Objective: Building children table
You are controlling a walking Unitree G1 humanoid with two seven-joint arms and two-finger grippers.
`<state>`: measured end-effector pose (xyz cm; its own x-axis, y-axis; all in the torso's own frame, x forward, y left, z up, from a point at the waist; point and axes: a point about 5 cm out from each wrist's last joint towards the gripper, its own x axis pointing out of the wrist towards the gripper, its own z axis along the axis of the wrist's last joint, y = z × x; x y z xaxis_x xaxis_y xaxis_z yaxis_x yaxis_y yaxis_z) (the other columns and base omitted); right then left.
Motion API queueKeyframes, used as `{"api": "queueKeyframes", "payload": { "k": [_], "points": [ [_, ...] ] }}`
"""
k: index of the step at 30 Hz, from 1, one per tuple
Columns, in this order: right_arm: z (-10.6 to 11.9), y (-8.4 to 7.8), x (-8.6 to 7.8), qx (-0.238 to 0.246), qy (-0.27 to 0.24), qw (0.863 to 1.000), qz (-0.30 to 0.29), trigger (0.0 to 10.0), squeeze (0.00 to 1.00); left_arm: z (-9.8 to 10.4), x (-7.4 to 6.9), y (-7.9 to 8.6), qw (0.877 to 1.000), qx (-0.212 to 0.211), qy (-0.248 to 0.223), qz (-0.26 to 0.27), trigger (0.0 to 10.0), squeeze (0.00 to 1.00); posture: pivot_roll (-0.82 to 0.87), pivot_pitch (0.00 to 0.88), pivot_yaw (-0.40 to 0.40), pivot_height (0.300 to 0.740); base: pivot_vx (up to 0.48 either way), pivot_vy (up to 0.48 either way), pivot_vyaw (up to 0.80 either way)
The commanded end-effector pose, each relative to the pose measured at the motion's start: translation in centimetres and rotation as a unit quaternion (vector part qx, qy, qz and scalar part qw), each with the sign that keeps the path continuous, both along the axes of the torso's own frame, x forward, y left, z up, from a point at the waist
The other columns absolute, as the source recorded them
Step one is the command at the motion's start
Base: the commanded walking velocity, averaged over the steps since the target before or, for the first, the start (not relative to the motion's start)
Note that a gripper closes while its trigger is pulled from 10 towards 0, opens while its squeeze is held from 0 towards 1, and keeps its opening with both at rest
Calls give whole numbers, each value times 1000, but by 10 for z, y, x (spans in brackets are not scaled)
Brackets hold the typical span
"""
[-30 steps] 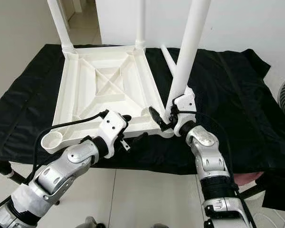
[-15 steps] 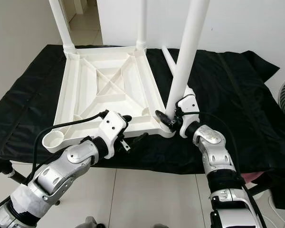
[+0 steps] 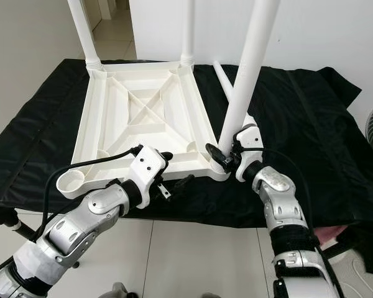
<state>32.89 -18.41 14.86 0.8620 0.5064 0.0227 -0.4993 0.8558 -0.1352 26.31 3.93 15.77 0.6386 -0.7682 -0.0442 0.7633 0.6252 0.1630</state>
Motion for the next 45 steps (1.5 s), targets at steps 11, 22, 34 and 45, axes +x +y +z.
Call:
{"api": "queueKeyframes", "payload": {
  "k": [11,22,34,45],
  "points": [
    [5,21,-12,52,-1,976,-211,10000,0,-2,-8,-6,994,16,10,-103,10000,0,-141,14,43,740,0,0,0],
    [6,37,-28,71,7,931,-359,10000,0,-1,-6,-5,995,16,8,-100,10000,0,-134,15,40,740,0,0,0],
    [19,42,-26,95,-17,948,-302,10000,1000,2,-3,-4,995,14,4,-94,10000,0,-134,32,46,740,0,0,0],
    [20,48,-23,90,2,986,-140,10000,0,3,-2,-4,996,12,3,-91,10000,0,-128,33,46,740,0,0,0]
  ]
}}
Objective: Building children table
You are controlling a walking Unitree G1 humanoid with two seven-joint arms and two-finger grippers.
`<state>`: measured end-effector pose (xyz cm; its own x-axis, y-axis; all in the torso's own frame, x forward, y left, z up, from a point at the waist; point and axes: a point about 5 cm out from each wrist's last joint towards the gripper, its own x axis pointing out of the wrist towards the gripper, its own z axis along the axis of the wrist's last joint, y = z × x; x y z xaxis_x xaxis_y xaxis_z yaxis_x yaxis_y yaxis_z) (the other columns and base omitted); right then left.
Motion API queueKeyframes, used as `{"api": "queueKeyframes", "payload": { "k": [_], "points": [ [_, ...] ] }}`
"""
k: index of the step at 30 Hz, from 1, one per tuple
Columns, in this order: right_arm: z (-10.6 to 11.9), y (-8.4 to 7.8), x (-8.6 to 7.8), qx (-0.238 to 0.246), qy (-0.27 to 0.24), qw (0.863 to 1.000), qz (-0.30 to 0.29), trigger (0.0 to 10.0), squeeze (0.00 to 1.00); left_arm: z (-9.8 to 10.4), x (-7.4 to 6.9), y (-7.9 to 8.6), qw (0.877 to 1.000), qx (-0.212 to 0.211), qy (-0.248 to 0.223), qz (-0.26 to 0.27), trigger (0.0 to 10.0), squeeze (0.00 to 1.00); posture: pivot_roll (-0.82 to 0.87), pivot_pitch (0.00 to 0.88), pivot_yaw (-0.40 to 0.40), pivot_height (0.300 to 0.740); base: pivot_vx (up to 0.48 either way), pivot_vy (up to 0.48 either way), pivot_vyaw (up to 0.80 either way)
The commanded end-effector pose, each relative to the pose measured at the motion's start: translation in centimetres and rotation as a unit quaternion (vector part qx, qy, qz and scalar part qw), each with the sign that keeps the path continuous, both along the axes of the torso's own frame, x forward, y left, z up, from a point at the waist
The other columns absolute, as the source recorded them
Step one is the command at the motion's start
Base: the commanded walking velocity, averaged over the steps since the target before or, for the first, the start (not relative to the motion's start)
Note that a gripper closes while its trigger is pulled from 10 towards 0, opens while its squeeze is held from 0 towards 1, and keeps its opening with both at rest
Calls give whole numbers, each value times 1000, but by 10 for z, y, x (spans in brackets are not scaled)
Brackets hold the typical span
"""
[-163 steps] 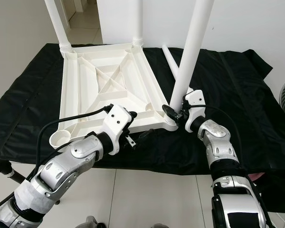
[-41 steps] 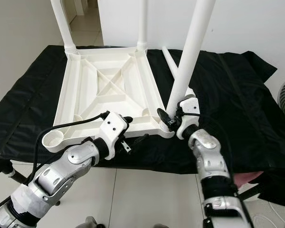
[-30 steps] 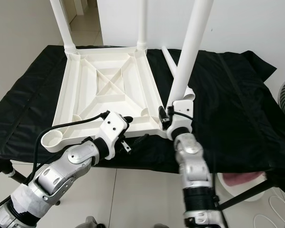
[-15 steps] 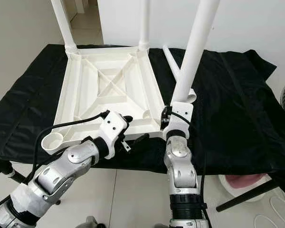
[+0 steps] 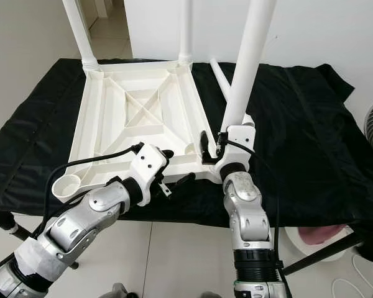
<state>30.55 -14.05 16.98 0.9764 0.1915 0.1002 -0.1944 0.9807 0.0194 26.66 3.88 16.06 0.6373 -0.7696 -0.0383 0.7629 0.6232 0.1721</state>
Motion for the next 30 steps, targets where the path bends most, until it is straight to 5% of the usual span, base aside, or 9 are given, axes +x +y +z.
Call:
{"api": "queueKeyframes", "payload": {
  "k": [1,6,22,23,24,25,28,29,30],
  "points": [
    [-2,3,1,2,9,999,48,10000,0,1,-5,-3,996,12,8,-89,10000,0,-128,33,46,740,0,0,0],
    [-4,-8,5,-50,2,989,137,10000,0,1,-5,-3,996,11,8,-88,10000,0,-128,33,46,740,0,0,0],
    [-17,-41,22,-138,40,959,246,9294,0,2,-4,-3,996,14,6,-90,10000,0,-128,33,46,740,0,0,0],
    [-18,-41,22,-140,41,957,250,4784,0,2,-4,-3,996,14,6,-90,10000,0,-128,33,46,740,0,0,0],
    [-18,-42,24,-141,41,955,257,4784,0,2,-4,-3,996,14,5,-90,10000,0,-128,33,46,740,0,0,0],
    [-18,-42,25,-142,40,954,262,2941,0,3,-4,-3,996,14,5,-90,10000,0,-128,33,46,740,0,0,0],
    [-19,-43,26,-143,39,951,270,2941,0,3,-4,-3,996,13,5,-90,10000,0,-128,33,46,740,0,0,0],
    [-19,-44,27,-147,37,950,273,0,0,3,-4,-3,996,13,5,-90,10000,0,-128,33,46,740,0,0,0],
    [-18,-44,27,-149,36,948,278,0,0,3,-5,-3,996,13,6,-91,10000,0,-128,33,46,740,0,0,0]
  ]
}}
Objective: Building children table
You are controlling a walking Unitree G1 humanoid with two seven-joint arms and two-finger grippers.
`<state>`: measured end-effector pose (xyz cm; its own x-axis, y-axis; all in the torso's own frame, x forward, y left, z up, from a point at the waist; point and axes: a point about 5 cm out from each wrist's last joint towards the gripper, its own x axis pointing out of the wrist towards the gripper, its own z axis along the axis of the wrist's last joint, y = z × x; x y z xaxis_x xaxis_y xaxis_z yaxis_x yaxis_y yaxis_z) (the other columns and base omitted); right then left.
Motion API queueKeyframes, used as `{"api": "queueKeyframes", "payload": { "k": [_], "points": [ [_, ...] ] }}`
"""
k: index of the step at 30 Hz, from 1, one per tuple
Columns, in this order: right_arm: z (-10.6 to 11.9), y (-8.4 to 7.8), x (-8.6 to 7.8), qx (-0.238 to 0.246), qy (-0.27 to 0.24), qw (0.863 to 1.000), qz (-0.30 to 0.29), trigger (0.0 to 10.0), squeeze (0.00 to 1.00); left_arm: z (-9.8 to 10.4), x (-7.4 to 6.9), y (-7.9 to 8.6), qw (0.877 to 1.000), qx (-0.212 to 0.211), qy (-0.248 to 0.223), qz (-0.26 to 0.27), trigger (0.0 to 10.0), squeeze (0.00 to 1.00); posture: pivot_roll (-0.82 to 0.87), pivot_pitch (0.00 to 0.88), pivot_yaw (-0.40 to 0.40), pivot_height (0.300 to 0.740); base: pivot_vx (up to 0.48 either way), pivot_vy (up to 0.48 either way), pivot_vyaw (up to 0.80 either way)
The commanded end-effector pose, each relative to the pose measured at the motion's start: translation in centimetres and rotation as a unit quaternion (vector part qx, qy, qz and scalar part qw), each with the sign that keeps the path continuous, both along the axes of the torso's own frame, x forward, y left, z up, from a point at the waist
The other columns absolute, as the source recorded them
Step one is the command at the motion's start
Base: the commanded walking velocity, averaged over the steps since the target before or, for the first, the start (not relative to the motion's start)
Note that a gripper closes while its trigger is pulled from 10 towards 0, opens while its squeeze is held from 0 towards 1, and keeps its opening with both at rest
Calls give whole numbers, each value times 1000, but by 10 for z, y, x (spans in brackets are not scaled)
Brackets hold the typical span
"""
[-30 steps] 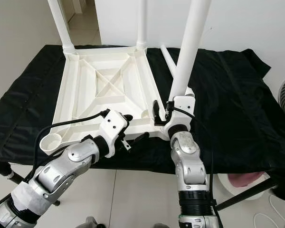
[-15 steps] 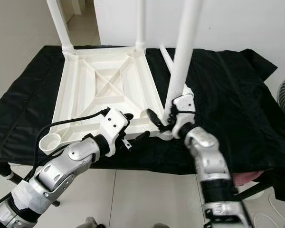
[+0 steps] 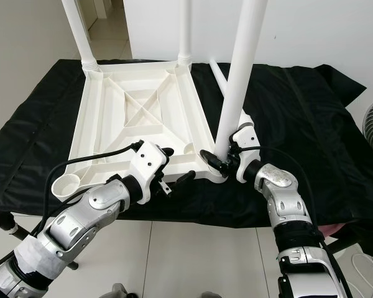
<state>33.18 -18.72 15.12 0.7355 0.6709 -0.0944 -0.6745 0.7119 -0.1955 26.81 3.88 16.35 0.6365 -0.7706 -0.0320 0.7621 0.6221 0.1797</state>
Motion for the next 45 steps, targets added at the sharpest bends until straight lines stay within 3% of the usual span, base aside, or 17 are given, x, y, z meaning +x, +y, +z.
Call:
{"api": "queueKeyframes", "payload": {
  "k": [1,9,10,18,21,25,27,28,29,31,32,33,34,36,38,40,45],
  "points": [
    [0,2,1,-10,-3,1000,17,0,0,-1,-7,-4,996,13,12,-90,10000,0,-128,33,46,740,0,0,0],
    [0,0,1,-14,-4,1000,23,0,0,0,-7,-5,996,12,13,-92,10000,0,-118,30,53,740,0,0,0],
    [-2,0,1,-11,-1,1000,7,10000,0,0,-8,-5,996,11,13,-92,10000,0,-118,33,48,740,0,0,0],
    [-5,9,0,19,-2,997,-76,10000,0,-2,-11,-7,995,10,16,-96,10000,0,-118,35,45,740,0,0,0],
    [-5,23,-7,64,1,988,-137,10000,0,-3,-12,-7,995,11,17,-98,10000,0,-125,38,47,740,0,0,0],
    [-4,27,-10,78,-2,982,-172,10000,0,-3,-12,-7,995,12,18,-99,10000,0,-127,37,48,740,0,0,0],
    [-3,26,-11,96,-3,972,-215,10000,0,-4,-12,-8,995,12,18,-100,10000,0,-131,38,46,740,0,0,0],
    [-3,24,-13,116,-1,958,-263,10000,0,-4,-12,-8,995,12,19,-101,10000,0,-131,38,46,740,0,0,0],
    [-4,22,-16,113,-7,945,-306,10000,0,-4,-12,-8,995,12,19,-102,10000,0,-133,39,44,740,0,0,0],
    [-5,22,-18,108,-11,937,-333,10000,0,-4,-12,-8,995,12,19,-102,10000,0,-133,39,44,740,0,0,0],
    [-8,21,-23,100,-14,920,-379,10000,0,-4,-12,-8,995,12,19,-102,10000,0,-133,39,43,740,0,0,0],
    [-8,21,-23,100,-14,920,-379,10000,0,-4,-12,-8,995,12,19,-102,10000,0,-133,39,43,740,0,0,0],
    [-8,25,-35,88,-15,893,-441,10000,0,-3,-12,-8,995,12,18,-102,10000,0,-131,43,41,740,0,0,0],
    [-8,25,-35,88,-15,893,-441,10000,0,-3,-12,-8,995,12,18,-102,10000,0,-131,43,41,740,0,0,0],
    [-8,35,-44,90,-13,881,-463,10000,0,-3,-11,-8,995,11,18,-102,10000,0,-131,43,41,740,0,0,0],
    [-8,43,-46,93,-6,890,-446,10000,0,-3,-11,-8,995,10,18,-100,10000,0,-133,52,43,740,0,0,0],
    [-5,39,-44,94,-10,888,-450,10000,0,-3,-10,-7,995,10,18,-97,10000,0,-134,54,43,740,0,0,0]
  ]
}}
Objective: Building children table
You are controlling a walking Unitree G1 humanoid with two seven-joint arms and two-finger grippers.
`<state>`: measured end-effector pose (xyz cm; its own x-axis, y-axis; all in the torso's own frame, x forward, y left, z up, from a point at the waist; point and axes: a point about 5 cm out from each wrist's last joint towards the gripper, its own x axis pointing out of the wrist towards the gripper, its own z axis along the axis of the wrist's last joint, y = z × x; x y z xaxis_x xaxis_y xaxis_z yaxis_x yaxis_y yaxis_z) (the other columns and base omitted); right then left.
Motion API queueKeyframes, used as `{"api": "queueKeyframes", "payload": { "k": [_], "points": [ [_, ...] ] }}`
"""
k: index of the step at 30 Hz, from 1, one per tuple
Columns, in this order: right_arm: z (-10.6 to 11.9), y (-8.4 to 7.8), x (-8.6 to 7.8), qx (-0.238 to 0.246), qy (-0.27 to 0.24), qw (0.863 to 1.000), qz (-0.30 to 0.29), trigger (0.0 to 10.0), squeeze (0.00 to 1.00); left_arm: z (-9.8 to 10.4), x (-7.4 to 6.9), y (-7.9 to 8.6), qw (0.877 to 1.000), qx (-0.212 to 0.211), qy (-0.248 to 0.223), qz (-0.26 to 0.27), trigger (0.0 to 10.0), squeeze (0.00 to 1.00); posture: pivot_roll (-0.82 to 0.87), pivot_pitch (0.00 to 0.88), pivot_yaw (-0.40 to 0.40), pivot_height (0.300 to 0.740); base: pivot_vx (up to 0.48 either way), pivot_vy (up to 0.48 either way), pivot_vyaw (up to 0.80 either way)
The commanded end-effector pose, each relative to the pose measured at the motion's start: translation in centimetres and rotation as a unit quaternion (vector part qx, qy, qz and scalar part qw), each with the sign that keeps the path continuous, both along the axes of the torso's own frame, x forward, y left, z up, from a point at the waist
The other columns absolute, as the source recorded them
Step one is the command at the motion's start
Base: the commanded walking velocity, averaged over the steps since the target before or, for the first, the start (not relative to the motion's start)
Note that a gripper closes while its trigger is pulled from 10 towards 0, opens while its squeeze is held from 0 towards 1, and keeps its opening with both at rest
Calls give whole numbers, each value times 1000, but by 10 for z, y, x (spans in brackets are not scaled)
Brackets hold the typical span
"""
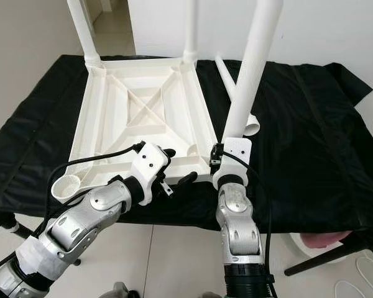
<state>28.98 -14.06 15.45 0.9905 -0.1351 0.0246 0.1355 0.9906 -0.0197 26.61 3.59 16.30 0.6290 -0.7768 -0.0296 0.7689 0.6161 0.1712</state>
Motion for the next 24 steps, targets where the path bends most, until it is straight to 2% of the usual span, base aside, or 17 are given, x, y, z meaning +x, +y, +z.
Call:
{"api": "queueKeyframes", "payload": {
  "k": [1,3,4,7,11,14,15,16,21,22,23,24],
  "points": [
    [-7,-8,0,3,21,1000,-23,10000,157,-2,-8,-4,996,13,15,-91,10000,0,-134,54,43,740,0,0,0],
    [-7,-8,0,3,19,1000,-23,10000,157,-2,-8,-4,996,13,15,-91,10000,0,-134,54,43,740,0,0,0],
    [-5,-8,1,6,15,1000,-15,10000,1000,-2,-7,-4,996,12,14,-89,10000,0,-131,57,37,740,0,0,0],
    [0,-8,1,11,1,1000,-6,10000,1000,-1,-7,-4,996,11,13,-87,10000,0,-127,56,35,740,0,0,0],
    [8,-9,8,19,-23,998,60,10000,1000,0,-5,-2,996,12,12,-84,10000,0,-127,56,35,740,0,0,0],
    [9,-9,8,17,-27,997,67,10000,1000,-1,-5,-2,996,12,12,-83,10000,0,-127,56,35,740,0,0,0],
    [7,-6,9,33,-20,991,129,10000,1000,0,-5,-2,996,12,12,-83,10000,0,-124,52,35,740,0,0,0],
    [5,-7,9,31,-14,986,163,10000,1000,0,-5,-2,996,12,11,-83,10000,0,-124,52,35,740,0,0,0],
    [3,-13,10,-4,-7,971,237,10000,1000,1,-5,-2,996,13,8,-83,10000,0,-124,52,35,740,0,0,0],
    [3,-15,10,-18,-7,964,265,10000,910,1,-5,-2,996,14,8,-83,10000,0,-125,46,38,740,0,0,0],
    [3,-15,10,-18,-7,964,265,10000,910,1,-5,-2,996,14,8,-83,10000,0,-125,46,38,740,0,0,0],
    [4,-16,10,-27,-6,959,283,10000,910,1,-4,-2,996,14,8,-84,10000,0,-125,46,38,740,0,0,0]
  ]
}}
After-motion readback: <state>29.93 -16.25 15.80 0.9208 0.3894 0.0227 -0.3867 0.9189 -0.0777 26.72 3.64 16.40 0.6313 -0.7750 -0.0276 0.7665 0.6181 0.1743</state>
